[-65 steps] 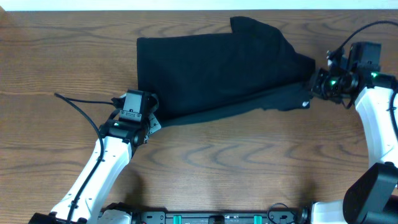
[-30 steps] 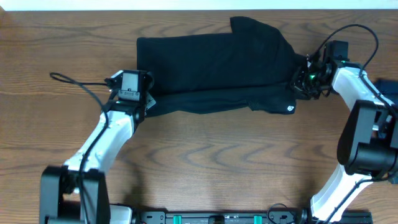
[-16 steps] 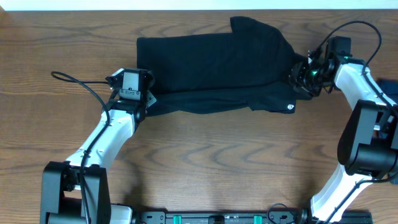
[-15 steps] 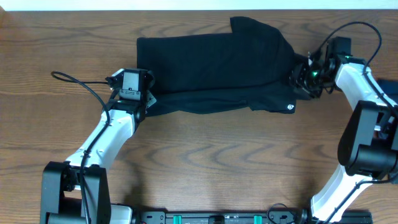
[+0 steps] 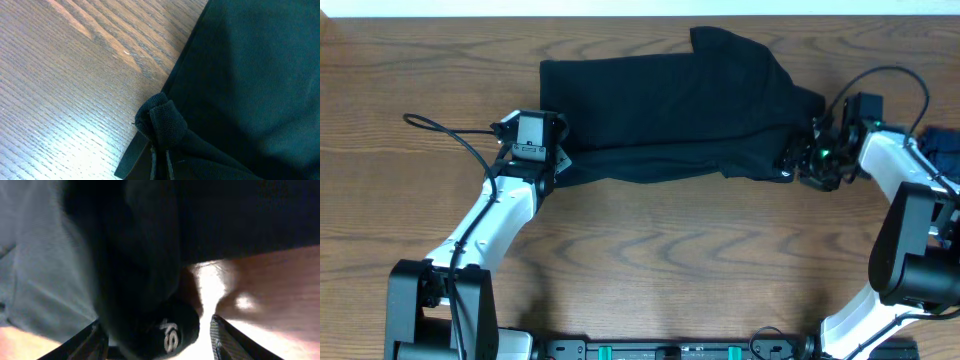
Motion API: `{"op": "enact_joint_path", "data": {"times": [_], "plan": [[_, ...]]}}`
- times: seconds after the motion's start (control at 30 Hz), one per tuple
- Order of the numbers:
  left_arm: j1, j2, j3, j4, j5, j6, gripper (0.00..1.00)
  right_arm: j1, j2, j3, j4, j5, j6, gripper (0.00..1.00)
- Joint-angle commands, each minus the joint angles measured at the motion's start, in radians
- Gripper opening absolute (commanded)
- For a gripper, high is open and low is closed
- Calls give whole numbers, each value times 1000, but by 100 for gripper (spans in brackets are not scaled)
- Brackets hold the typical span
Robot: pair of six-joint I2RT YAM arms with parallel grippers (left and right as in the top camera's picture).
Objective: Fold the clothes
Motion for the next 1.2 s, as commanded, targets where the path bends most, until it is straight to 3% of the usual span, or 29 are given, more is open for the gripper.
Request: {"op": "enact_joint_path", "data": {"times": [0.0, 0.13, 0.23, 0.27, 0.53, 0.83, 1.1, 1.17], "plan": [[5, 0, 20, -3, -31, 13, 6, -4, -5, -26, 45, -37, 43, 61], [5, 0, 20, -8, -31, 13, 6, 5, -5, -29, 105, -56, 74, 50], [5, 0, 19, -10, -31, 13, 6, 18, -5, -29, 137, -59, 97, 21], [5, 0, 19, -11, -31, 13, 6, 23, -5, -29, 143, -59, 99, 17], [5, 0, 19, -13, -31, 13, 6, 34, -6, -29, 146, -85, 99, 1], [5, 0, 19, -24, -31, 13, 6, 10, -97, -27, 93, -84, 82, 1], [5, 0, 19, -31, -31, 17, 6, -52, -261, -26, -54, -52, 52, 1], [5, 0, 19, -31, -31, 18, 6, -57, -279, -26, -82, -24, 48, 9]]}}
